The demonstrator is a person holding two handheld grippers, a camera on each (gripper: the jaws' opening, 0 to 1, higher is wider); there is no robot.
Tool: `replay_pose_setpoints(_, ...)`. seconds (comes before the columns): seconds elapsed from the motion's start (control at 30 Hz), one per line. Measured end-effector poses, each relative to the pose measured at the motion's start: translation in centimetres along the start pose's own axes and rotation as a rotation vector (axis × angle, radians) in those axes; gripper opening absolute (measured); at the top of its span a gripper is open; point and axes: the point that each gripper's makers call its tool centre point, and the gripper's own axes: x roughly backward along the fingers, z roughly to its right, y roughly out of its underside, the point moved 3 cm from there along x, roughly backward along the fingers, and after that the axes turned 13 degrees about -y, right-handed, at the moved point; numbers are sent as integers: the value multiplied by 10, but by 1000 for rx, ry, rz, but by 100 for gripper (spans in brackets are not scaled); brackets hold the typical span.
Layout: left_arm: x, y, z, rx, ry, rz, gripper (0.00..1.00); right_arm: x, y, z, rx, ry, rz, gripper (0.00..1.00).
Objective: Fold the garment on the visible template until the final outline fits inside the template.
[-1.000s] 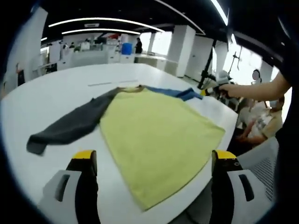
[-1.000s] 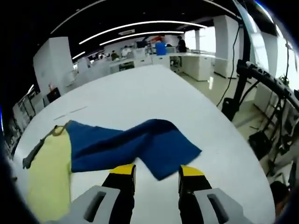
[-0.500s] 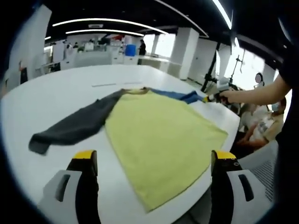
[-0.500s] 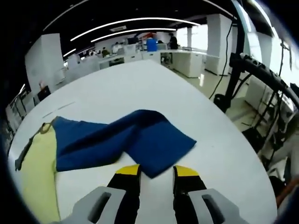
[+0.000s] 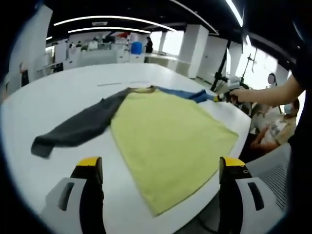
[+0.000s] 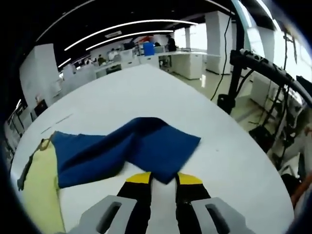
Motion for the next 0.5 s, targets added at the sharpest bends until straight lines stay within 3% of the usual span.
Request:
replay_pose_setpoints(0.23, -1, 5, 0, 2, -5, -26, 94, 1, 1, 6, 6, 14, -9, 1)
replay_pose_setpoints(0.5, -2, 5, -1, 6, -5, -26, 92, 13, 6, 4, 11, 1, -6, 0)
